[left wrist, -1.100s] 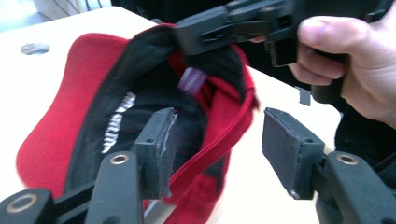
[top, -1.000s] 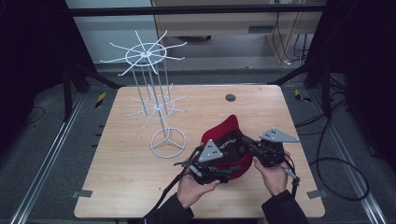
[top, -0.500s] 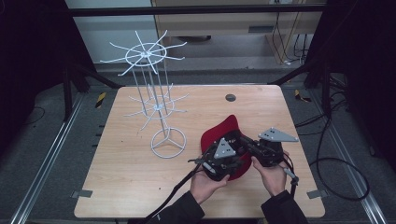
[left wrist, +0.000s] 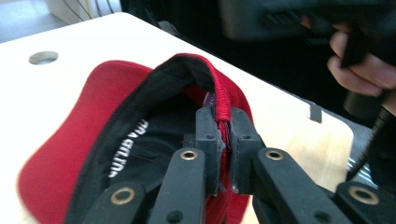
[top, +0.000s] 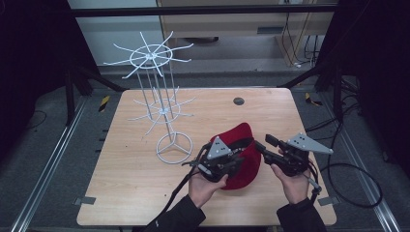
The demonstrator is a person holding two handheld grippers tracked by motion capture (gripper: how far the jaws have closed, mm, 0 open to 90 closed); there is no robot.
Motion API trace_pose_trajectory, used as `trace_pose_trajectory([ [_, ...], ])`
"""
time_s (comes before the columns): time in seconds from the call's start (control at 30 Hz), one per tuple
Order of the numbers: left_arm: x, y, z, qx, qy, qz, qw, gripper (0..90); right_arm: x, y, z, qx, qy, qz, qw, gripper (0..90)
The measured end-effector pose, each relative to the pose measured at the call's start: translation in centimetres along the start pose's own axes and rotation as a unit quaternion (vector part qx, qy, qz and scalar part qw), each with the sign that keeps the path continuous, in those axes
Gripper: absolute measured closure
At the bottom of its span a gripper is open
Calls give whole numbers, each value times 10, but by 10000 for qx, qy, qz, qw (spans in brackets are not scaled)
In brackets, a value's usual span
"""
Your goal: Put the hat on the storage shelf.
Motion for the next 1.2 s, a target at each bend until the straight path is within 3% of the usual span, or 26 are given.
trace_pose_trajectory([
  [0.2,-14,18,9,-135,-233,293,9992,842,-4,-3,-23,-201,243,-2,9995,430],
  [0.4,-24,29,20,-113,-375,540,9978,842,-2,2,-47,-270,486,121,9984,386],
  [0.6,-26,34,28,-95,-434,668,9968,842,9,8,-69,-68,792,409,9960,361],
  [0.7,-26,35,31,-128,-475,649,9967,842,15,9,-77,-86,891,423,9951,366],
  [0.8,-24,34,35,-138,-515,598,9968,842,21,9,-80,-71,940,414,9947,439],
  [0.97,-21,30,42,-110,-585,505,9969,842,24,6,-77,-80,914,425,9949,787],
  [1.2,-32,33,50,-130,-783,574,9952,840,0,0,-57,-142,607,307,9976,815],
])
Point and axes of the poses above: each handheld gripper's, and its own axes: x roughly forward along the jaws, z roughly out of its top, y roughly to its left, the point moved 6 cm from there along x, roughly forward along the jaws, and after that the axes turned 15 degrees about x, right-handed, at the moved point
